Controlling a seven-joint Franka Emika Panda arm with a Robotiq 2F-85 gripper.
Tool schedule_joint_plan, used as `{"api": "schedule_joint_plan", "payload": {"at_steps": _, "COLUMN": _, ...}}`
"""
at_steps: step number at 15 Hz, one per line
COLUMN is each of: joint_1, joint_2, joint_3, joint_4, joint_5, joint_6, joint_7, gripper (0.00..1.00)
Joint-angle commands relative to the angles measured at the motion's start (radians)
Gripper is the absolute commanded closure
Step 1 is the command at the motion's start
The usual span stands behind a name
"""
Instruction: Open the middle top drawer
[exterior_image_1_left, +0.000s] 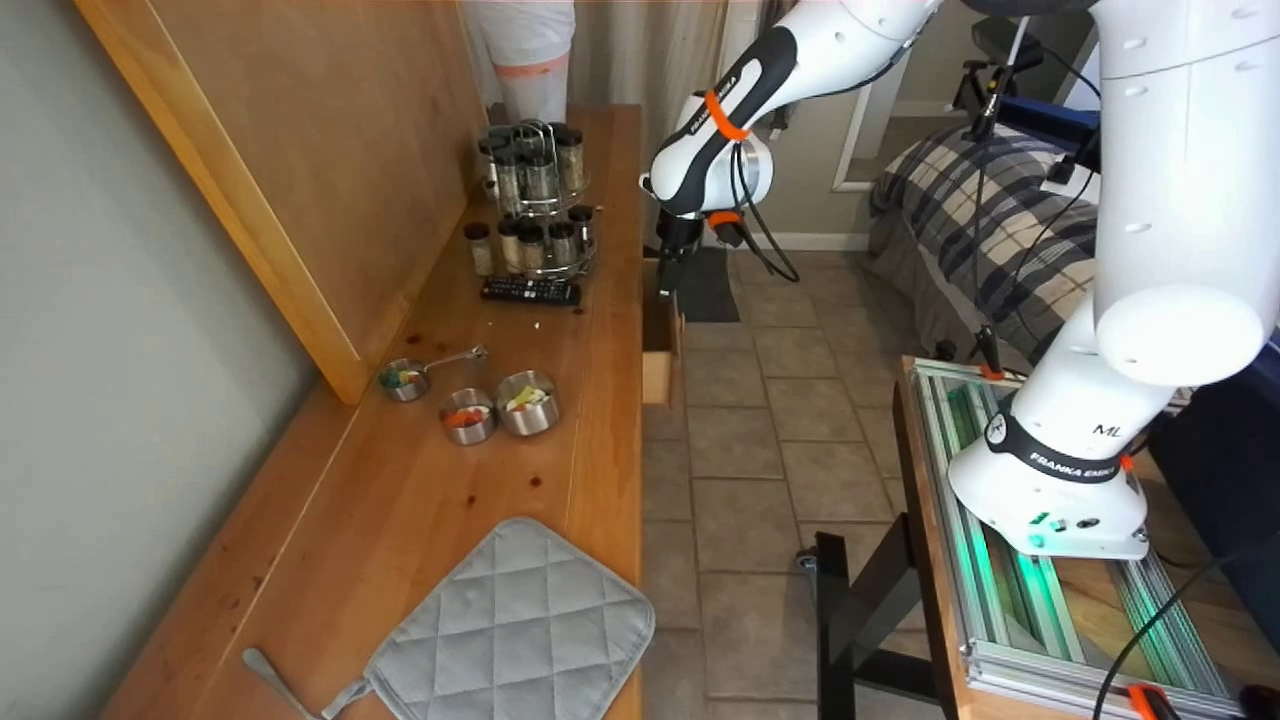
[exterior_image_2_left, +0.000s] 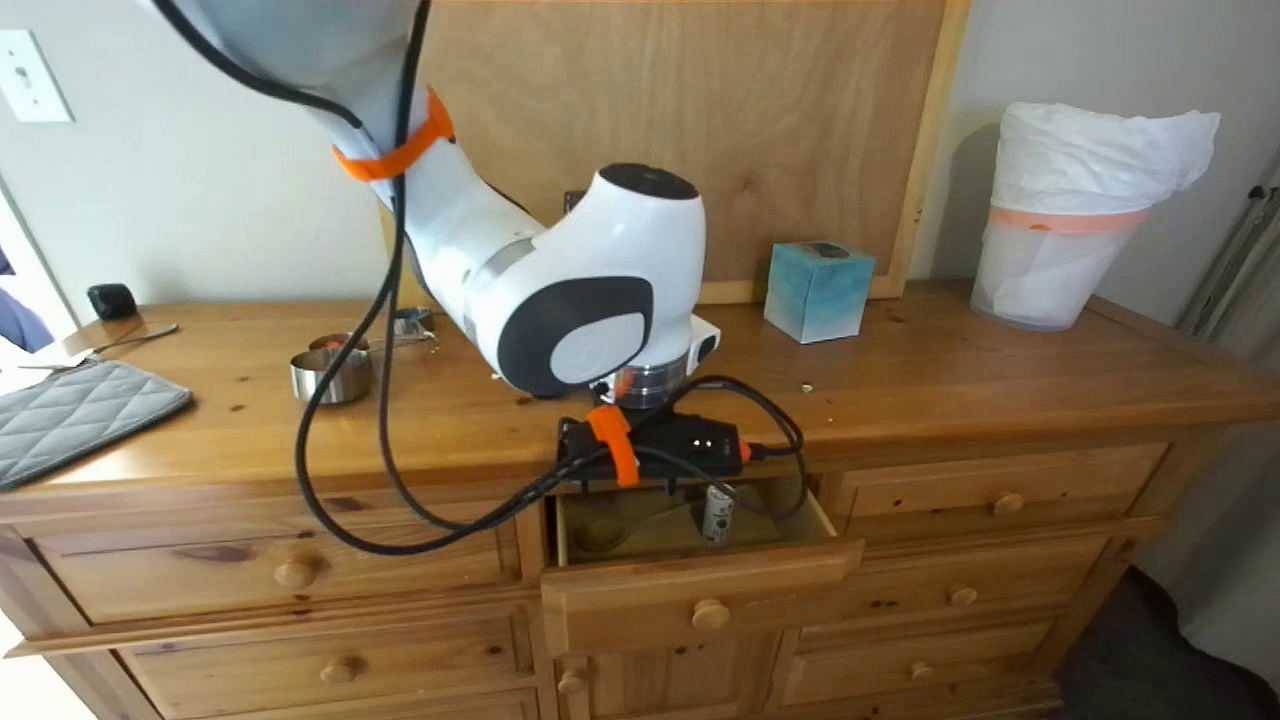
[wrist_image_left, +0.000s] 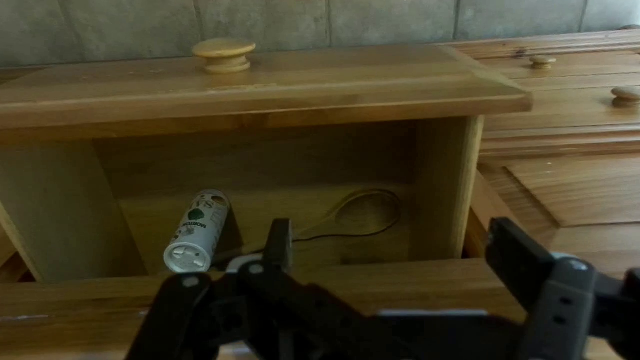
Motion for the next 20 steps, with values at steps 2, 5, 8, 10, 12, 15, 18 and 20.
{"api": "schedule_joint_plan", "payload": {"at_steps": 2, "joint_1": -0.101, "joint_2": 0.143, "joint_3": 0.071, "joint_4": 0.147, "joint_5": 0.020, "joint_6": 0.025, "joint_7": -0.051, "gripper": 0.00}}
{"api": "schedule_joint_plan", "payload": {"at_steps": 5, "joint_1": -0.149, "joint_2": 0.202, "joint_3": 0.095, "joint_4": 0.211, "joint_5": 0.008, "joint_6": 0.033, "joint_7": -0.044, "gripper": 0.00}}
{"api": "schedule_joint_plan", "payload": {"at_steps": 8, "joint_1": -0.176, "joint_2": 0.254, "joint_3": 0.101, "joint_4": 0.260, "joint_5": -0.014, "joint_6": 0.032, "joint_7": -0.027, "gripper": 0.00}}
{"api": "schedule_joint_plan", "payload": {"at_steps": 10, "joint_1": -0.204, "joint_2": 0.292, "joint_3": 0.124, "joint_4": 0.291, "joint_5": -0.013, "joint_6": 0.060, "joint_7": -0.046, "gripper": 0.00}}
{"api": "schedule_joint_plan", "payload": {"at_steps": 12, "joint_1": -0.223, "joint_2": 0.322, "joint_3": 0.143, "joint_4": 0.310, "joint_5": -0.025, "joint_6": 0.069, "joint_7": -0.052, "gripper": 0.00}}
{"api": "schedule_joint_plan", "payload": {"at_steps": 15, "joint_1": -0.254, "joint_2": 0.367, "joint_3": 0.177, "joint_4": 0.338, "joint_5": -0.040, "joint_6": 0.103, "joint_7": -0.078, "gripper": 0.00}}
{"api": "schedule_joint_plan", "payload": {"at_steps": 18, "joint_1": -0.263, "joint_2": 0.398, "joint_3": 0.188, "joint_4": 0.357, "joint_5": -0.067, "joint_6": 0.122, "joint_7": -0.082, "gripper": 0.00}}
{"api": "schedule_joint_plan", "payload": {"at_steps": 20, "joint_1": -0.251, "joint_2": 0.409, "joint_3": 0.167, "joint_4": 0.366, "joint_5": -0.102, "joint_6": 0.125, "joint_7": -0.063, "gripper": 0.00}}
